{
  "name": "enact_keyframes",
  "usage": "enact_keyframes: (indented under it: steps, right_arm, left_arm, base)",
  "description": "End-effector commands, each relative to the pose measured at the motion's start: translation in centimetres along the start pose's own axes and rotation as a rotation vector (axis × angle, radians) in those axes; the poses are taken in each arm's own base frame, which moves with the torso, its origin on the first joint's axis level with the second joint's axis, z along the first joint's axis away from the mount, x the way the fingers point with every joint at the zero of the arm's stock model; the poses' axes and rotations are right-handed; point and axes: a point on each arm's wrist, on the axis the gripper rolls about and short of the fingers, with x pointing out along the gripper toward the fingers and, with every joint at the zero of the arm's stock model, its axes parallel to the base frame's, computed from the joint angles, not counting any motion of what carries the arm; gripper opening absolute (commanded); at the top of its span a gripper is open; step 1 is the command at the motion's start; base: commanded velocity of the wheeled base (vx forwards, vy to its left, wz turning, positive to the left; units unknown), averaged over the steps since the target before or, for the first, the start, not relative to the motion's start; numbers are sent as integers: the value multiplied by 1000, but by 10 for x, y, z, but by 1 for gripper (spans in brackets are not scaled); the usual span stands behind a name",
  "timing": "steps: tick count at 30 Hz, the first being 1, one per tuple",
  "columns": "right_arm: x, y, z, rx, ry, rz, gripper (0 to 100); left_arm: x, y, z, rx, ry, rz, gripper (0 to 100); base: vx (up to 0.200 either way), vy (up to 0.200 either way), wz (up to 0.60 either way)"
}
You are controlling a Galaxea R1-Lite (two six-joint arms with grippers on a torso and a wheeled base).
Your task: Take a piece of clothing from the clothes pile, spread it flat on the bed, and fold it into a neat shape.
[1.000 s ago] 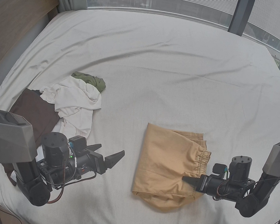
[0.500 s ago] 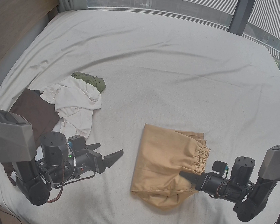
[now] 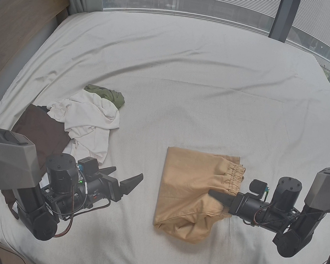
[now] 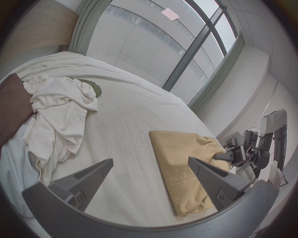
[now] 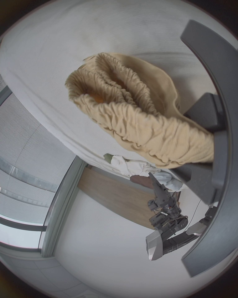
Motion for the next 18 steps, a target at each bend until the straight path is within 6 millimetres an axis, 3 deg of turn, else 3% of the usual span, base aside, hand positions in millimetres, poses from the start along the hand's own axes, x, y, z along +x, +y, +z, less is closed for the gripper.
enact_keyframes:
  steps: [1, 18]
  right_arm:
    - [0, 18, 15, -40, -48, 57, 0]
    - [-1, 65, 40, -87, -71, 154, 0]
  left_arm:
    - [0, 0, 1, 0, -5, -2, 100]
    - [-1, -1, 1, 0, -3, -3, 100]
  base:
    - [0, 0, 0]
    - [0, 0, 0]
